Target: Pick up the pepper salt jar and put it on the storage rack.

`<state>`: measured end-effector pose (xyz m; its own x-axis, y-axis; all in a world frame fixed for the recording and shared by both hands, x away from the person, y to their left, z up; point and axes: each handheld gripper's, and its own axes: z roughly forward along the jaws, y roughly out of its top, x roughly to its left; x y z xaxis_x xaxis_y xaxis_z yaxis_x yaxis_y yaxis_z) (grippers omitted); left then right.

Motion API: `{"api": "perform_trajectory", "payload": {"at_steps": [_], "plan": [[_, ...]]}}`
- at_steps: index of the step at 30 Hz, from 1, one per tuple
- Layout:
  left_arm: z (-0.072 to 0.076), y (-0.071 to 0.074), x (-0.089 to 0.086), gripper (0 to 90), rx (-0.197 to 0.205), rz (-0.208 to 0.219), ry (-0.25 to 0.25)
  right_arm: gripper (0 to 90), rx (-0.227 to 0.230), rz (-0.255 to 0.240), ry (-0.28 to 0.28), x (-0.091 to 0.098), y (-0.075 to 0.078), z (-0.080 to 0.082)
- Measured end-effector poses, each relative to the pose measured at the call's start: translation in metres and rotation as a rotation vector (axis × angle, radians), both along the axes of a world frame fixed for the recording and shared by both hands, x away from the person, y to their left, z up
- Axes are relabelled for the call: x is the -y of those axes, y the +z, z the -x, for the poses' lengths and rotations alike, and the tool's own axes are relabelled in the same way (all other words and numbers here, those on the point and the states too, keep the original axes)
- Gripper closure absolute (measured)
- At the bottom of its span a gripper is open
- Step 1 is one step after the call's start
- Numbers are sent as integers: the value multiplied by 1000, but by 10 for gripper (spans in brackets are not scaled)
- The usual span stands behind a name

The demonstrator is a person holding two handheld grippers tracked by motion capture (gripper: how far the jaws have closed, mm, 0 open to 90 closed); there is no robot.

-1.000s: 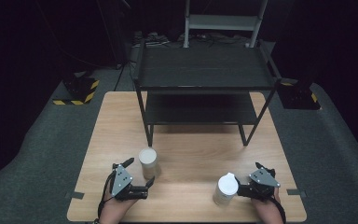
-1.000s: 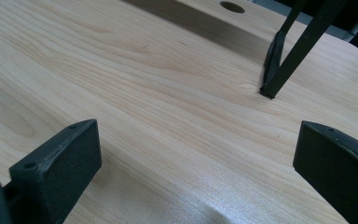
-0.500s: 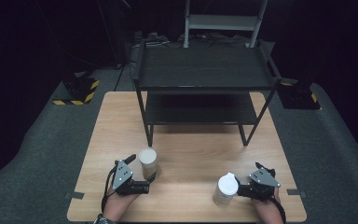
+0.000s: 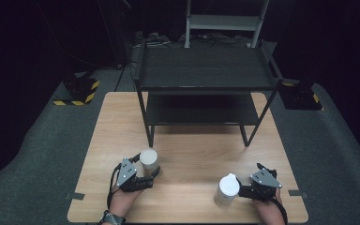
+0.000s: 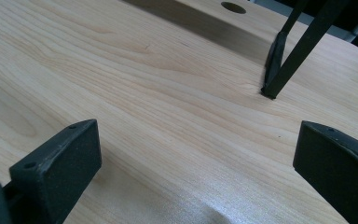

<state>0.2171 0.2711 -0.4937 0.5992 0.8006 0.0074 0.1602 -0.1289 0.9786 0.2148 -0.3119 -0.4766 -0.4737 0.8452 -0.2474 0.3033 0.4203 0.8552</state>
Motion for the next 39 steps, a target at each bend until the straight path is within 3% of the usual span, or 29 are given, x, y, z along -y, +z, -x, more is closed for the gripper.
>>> {"api": "perform_trajectory", "payload": {"at_steps": [18,26,39], "plan": [[-6,-9,-5,332,19,49,-19,0,-4,0,4,0,0,-1],[-7,-9,-6,337,11,73,-23,0,-4,3,7,0,1,-1],[-6,-6,-7,341,12,68,-30,0,-6,3,9,1,1,-1]]}}
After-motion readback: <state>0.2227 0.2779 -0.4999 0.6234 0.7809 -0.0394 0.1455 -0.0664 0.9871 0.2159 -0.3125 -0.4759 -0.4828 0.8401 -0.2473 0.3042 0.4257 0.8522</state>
